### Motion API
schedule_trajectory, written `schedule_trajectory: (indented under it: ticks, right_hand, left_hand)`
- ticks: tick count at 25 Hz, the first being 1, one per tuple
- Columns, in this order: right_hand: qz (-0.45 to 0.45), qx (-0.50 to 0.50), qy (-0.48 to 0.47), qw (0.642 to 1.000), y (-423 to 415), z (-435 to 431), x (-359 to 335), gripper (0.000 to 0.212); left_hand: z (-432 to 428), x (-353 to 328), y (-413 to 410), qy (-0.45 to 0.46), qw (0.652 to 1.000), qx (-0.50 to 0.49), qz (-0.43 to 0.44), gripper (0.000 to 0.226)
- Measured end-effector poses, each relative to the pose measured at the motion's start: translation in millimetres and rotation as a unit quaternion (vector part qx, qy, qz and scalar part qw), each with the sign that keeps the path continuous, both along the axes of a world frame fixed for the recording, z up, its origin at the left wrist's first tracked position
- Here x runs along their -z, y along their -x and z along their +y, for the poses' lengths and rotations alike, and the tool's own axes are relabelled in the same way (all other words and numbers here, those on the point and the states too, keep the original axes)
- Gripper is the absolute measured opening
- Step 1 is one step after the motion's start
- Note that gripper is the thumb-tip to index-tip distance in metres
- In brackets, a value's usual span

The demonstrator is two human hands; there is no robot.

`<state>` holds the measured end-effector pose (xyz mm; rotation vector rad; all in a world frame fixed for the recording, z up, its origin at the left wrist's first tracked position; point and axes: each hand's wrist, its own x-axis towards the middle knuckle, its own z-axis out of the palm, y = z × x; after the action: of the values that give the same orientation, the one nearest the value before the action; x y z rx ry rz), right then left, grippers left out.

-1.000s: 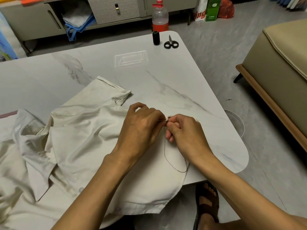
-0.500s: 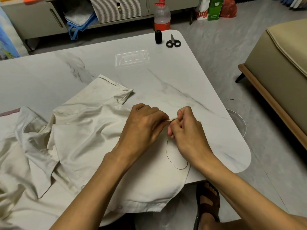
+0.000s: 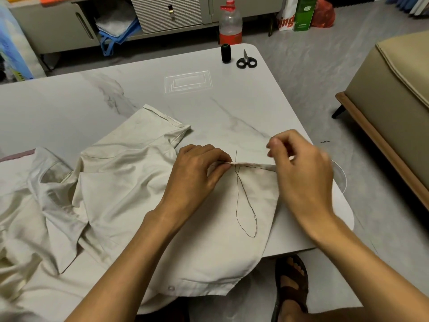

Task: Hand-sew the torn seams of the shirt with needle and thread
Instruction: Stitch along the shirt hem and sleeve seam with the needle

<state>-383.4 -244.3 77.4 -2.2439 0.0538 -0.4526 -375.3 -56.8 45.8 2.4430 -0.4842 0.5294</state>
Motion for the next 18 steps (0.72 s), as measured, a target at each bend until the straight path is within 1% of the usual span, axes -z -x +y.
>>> schedule_trajectory:
  ticks: [1,2,3,4,5,6,7,9,13,15,17,18]
  right_hand:
    - [0.032,-0.003,-0.038,0.999,-6.3,-6.1,-1.9,0.019]
    - [0.09,-0.027,-0.078,0.992,-12.8,-10.9,-2.2,0.018]
    - [0.166,-0.068,-0.124,0.976,-16.6,-12.9,-3.8,0.017]
    - [0.244,-0.114,-0.177,0.947,-17.6,-12.5,-5.2,0.014]
    - [0.313,-0.151,-0.229,0.909,-17.4,-10.3,-6.4,0.012]
    - [0.36,-0.173,-0.267,0.877,-16.5,-8.2,-7.2,0.011]
    - [0.385,-0.182,-0.29,0.857,-15.9,-6.2,-7.4,0.011]
    - [0.394,-0.181,-0.319,0.843,-15.9,-2.7,-6.2,0.013]
    - [0.387,-0.158,-0.348,0.839,-12.6,6.7,-1.6,0.014]
    - [0.355,-0.134,-0.376,0.846,-11.5,10.8,1.7,0.011]
    - [0.294,-0.104,-0.388,0.868,-13.5,12.0,3.5,0.011]
    - [0.267,-0.088,-0.404,0.87,-15.4,11.8,4.0,0.013]
  left_hand:
    - [1.1,-0.6,0.4,0.002,1.0,0.002,-0.003,0.006]
    - [1.9,-1.1,1.2,0.001,1.0,0.006,-0.01,0.005]
    - [2.6,-1.6,2.1,-0.002,1.0,0.012,-0.018,0.005]
    - [3.3,-2.0,3.0,-0.005,0.999,0.02,-0.024,0.007]
    - [4.1,-2.4,3.8,-0.008,0.999,0.027,-0.027,0.01]
    - [4.4,-2.9,4.3,-0.009,0.999,0.034,-0.026,0.013]
    - [4.5,-3.2,4.5,-0.01,0.999,0.039,-0.024,0.016]
    - [5.3,-3.3,4.2,-0.008,0.999,0.044,-0.02,0.018]
    - [5.8,-4.3,6.6,0.009,0.999,0.04,-0.011,0.017]
    - [6.0,-5.4,7.6,0.024,0.999,0.032,-0.001,0.011]
    - [6.9,-5.9,7.6,0.033,0.999,0.022,0.007,0.007]
    - [8.1,-6.0,7.4,0.034,0.999,0.018,0.008,0.007]
